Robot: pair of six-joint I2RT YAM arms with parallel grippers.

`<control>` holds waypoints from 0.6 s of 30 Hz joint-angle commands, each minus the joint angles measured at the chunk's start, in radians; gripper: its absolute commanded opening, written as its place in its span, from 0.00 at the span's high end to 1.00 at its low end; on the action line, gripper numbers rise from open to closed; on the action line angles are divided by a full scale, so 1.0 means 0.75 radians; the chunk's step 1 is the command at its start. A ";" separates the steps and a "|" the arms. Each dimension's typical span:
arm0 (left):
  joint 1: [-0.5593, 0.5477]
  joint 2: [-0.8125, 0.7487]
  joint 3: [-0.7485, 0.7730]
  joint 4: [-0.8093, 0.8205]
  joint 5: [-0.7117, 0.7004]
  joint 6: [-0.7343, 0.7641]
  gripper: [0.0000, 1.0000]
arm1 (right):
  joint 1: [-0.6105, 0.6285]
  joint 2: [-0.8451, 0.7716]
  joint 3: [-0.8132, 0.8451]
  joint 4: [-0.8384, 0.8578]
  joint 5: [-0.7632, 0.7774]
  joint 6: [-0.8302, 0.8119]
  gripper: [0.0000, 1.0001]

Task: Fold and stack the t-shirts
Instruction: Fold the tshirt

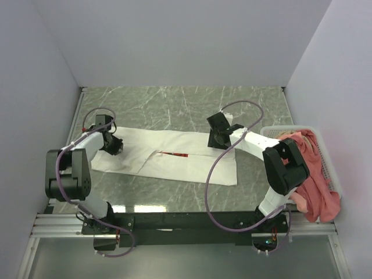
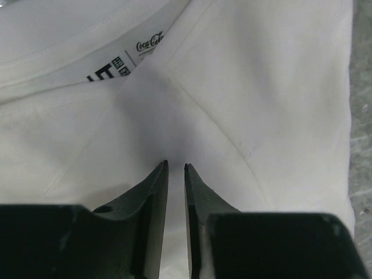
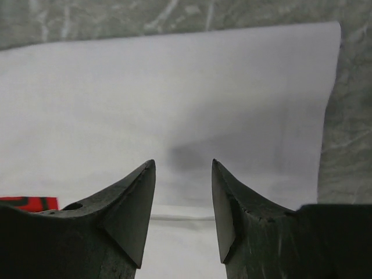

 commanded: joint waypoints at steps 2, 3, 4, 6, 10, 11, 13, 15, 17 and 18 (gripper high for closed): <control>-0.019 0.136 0.097 0.054 -0.040 -0.028 0.78 | -0.019 0.043 0.001 -0.037 0.051 0.031 0.49; -0.021 0.159 0.112 0.054 -0.040 -0.026 0.78 | -0.017 0.053 -0.001 -0.041 0.053 0.040 0.49; -0.023 0.206 0.140 0.054 -0.048 -0.024 0.78 | -0.017 0.073 -0.014 -0.047 0.053 0.044 0.49; -0.029 0.251 0.173 0.050 -0.056 -0.012 0.79 | -0.019 0.086 -0.030 -0.062 0.033 0.062 0.49; -0.033 0.386 0.338 0.011 -0.081 0.035 0.81 | -0.012 0.049 -0.171 -0.013 -0.079 0.103 0.49; -0.035 0.443 0.373 -0.003 -0.091 0.055 0.82 | -0.006 0.037 -0.200 0.016 -0.106 0.109 0.49; -0.041 0.533 0.487 -0.018 -0.081 0.094 0.82 | 0.030 -0.006 -0.277 0.028 -0.175 0.140 0.49; -0.049 0.609 0.588 -0.075 -0.081 0.145 0.82 | 0.089 -0.061 -0.324 0.047 -0.208 0.197 0.49; -0.058 0.722 0.745 -0.097 -0.071 0.212 0.80 | 0.206 -0.108 -0.396 0.077 -0.235 0.264 0.48; -0.060 0.760 0.863 -0.120 -0.066 0.237 0.80 | 0.249 -0.159 -0.416 0.092 -0.249 0.342 0.48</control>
